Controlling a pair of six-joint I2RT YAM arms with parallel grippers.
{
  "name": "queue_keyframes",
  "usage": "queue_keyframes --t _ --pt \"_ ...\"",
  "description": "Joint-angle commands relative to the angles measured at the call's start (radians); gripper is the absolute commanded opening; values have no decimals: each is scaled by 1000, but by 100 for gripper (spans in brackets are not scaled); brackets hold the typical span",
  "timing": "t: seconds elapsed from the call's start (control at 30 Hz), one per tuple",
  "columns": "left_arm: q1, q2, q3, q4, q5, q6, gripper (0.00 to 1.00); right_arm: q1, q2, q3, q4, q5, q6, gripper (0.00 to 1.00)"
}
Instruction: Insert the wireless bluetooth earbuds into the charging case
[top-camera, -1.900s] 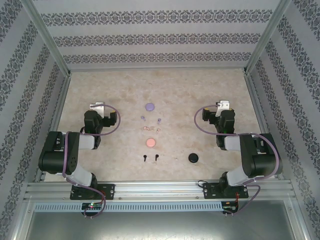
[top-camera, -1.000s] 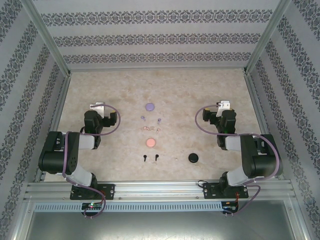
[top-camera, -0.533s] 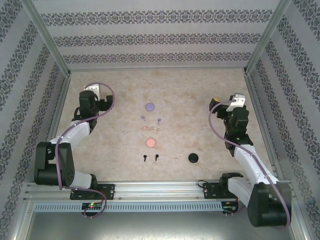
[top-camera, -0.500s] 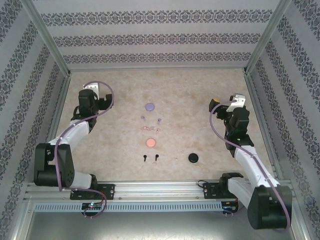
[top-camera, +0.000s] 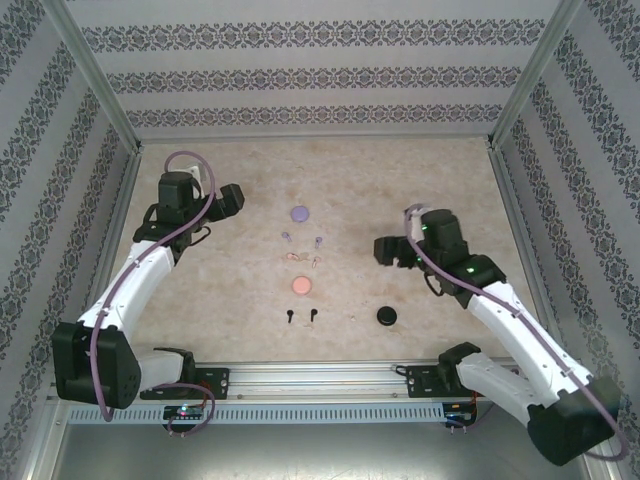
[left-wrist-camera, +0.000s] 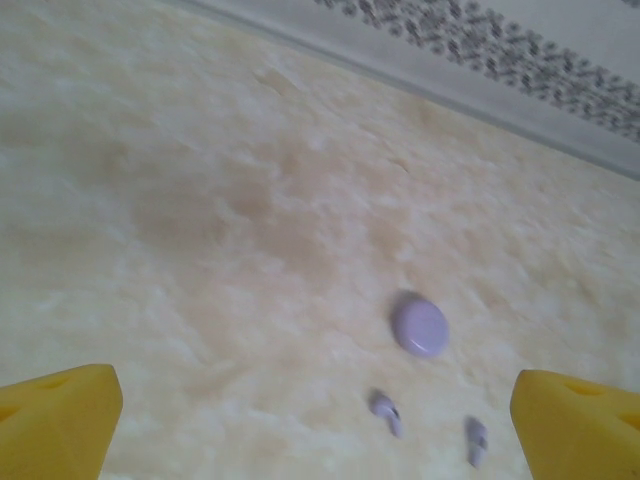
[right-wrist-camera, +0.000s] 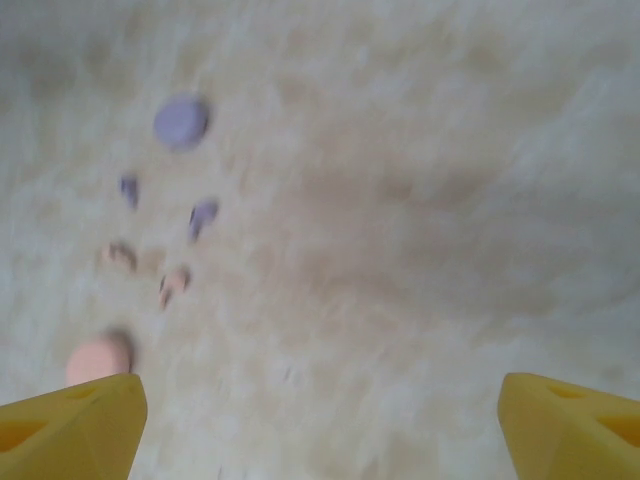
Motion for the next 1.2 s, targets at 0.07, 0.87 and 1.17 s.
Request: queue_keyframes --t 0.07,0.87,1.17 --pt "-61 -31 33 -109 92 -76 100 139 119 48 -339 123 75 90" --pt "-190 32 126 -85 139 -81 100 223 513 90 -383 6 61 83" --pt "-194 23 139 -100 137 -82 100 251 581 94 -368 1 76 79"
